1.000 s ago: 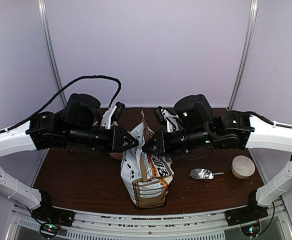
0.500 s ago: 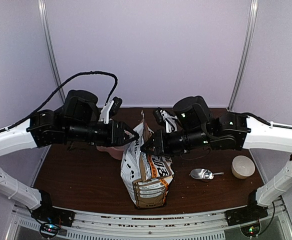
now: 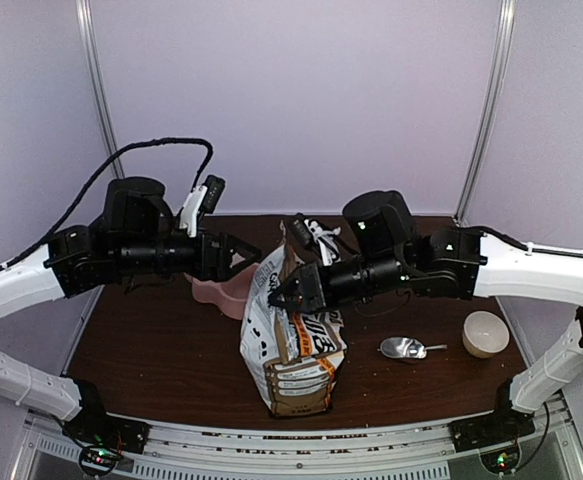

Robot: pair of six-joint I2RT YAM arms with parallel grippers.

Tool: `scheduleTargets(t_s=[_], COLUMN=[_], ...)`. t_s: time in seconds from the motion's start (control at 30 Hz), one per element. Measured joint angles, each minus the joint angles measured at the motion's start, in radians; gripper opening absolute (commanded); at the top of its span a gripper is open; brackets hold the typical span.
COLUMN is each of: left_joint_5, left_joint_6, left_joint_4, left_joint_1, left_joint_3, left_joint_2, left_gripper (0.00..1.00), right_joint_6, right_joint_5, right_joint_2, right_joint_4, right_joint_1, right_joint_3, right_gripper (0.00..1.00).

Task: Serve the pet food
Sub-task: Open the pet food bag at the center of the board.

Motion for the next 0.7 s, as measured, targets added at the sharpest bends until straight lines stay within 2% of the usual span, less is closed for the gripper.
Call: scheduleTargets(t_s=[0.1,0.13,0.17,0.23,0.4,0.57,0.7], left_joint_5=[0.023,0.028,0.035,0.047,0.055,0.055,0.068], left_joint_6=[0.104,0.143,0.185,0.26,0.448,0.599,0.695], left_joint_4=[0.083,0.11,0.142,0.183,0.241,0.272,0.276], left_joint_1=[0.0,0.0,0.0,-0.002,-0.034,-0.042,-0.042], left_joint_3=[-0.127,-0.172,-0.222,-0.289,-0.359,-0.357,-0.343], left_joint_2=[-0.1,-0.134,-0.167,-0.206,-0.171,-0.075,-0.022], left_gripper=[0.78,0.86,0.89,0.9,0.91,0.91,0.91], right_joint_6=[-0.079,-0.109,-0.132,-0.164,-0.261,-0.367,-0.483], right_joint_5=[-0.005,-0.005,-0.006,-0.002,0.024,0.026,-0.017], right_joint_2=[-0.035,-0.061,-0.09,-0.151,-0.267,-0.256,-0.212], right_joint_4=[0.002,0.0,0.0,0.0,0.01,0.018,0.013], right_joint_1=[-0.005,-0.008,-0.015,-0.036,-0.1,-0.151,-0.19], right_joint_3=[-0.008,-0.015,-0.027,-0.057,-0.181,-0.293,-0.29], right_gripper=[0.61,0.65,0.69,0.74,0.78,0.81,0.8])
